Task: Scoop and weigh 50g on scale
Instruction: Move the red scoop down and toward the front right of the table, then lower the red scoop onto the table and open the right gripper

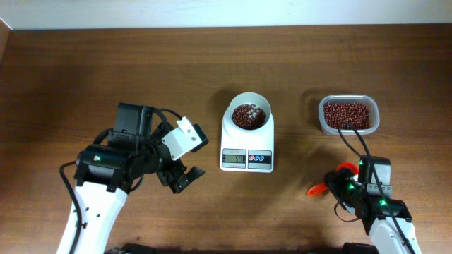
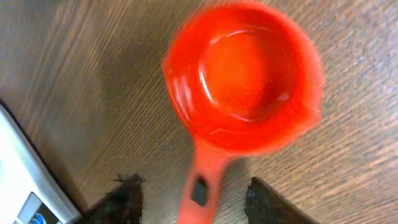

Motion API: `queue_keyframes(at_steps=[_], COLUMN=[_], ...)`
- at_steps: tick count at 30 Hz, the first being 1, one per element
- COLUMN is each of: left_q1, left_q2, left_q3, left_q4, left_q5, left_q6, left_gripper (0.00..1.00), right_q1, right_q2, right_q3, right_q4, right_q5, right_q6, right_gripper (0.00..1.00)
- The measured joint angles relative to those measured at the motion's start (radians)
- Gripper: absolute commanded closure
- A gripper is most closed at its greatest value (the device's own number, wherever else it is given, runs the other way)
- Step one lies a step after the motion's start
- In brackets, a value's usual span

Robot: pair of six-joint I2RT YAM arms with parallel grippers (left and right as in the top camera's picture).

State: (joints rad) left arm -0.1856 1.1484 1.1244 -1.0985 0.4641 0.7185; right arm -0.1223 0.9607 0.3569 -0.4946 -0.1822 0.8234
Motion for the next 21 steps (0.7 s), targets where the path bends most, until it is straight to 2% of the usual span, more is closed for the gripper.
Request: queue_keyframes(at_steps=[1, 4, 7, 12, 21], left_q1=[0.000, 0.000, 0.000, 0.000, 0.000], left_q2=[0.000, 0.000, 0.000, 0.000, 0.000], left_q3=[0.000, 0.000, 0.000, 0.000, 0.000], left_q4=[0.000, 0.000, 0.000, 0.000, 0.000], left_q5=[0.000, 0.000, 0.000, 0.000, 0.000], left_q6=[0.000, 0.000, 0.000, 0.000, 0.000], left_gripper=[0.01, 0.01, 0.01, 0.01, 0.01], right_q1=[0.000, 0.000, 0.000, 0.000, 0.000], right_q2=[0.000, -0.009, -0.058, -0.150, -0.088], right_q3=[0.000, 0.000, 0.014, 0.040, 0.040], right_q4=[-0.003, -0.008, -0.011, -0.007, -0.008], right_q5=[-0.001, -0.034, -0.147, -0.296, -0.323], right_q6=[-0.009, -0.089, -0.168, -0.203, -0.212], right_gripper=[0.16, 0.02, 0.01, 0.01, 0.01])
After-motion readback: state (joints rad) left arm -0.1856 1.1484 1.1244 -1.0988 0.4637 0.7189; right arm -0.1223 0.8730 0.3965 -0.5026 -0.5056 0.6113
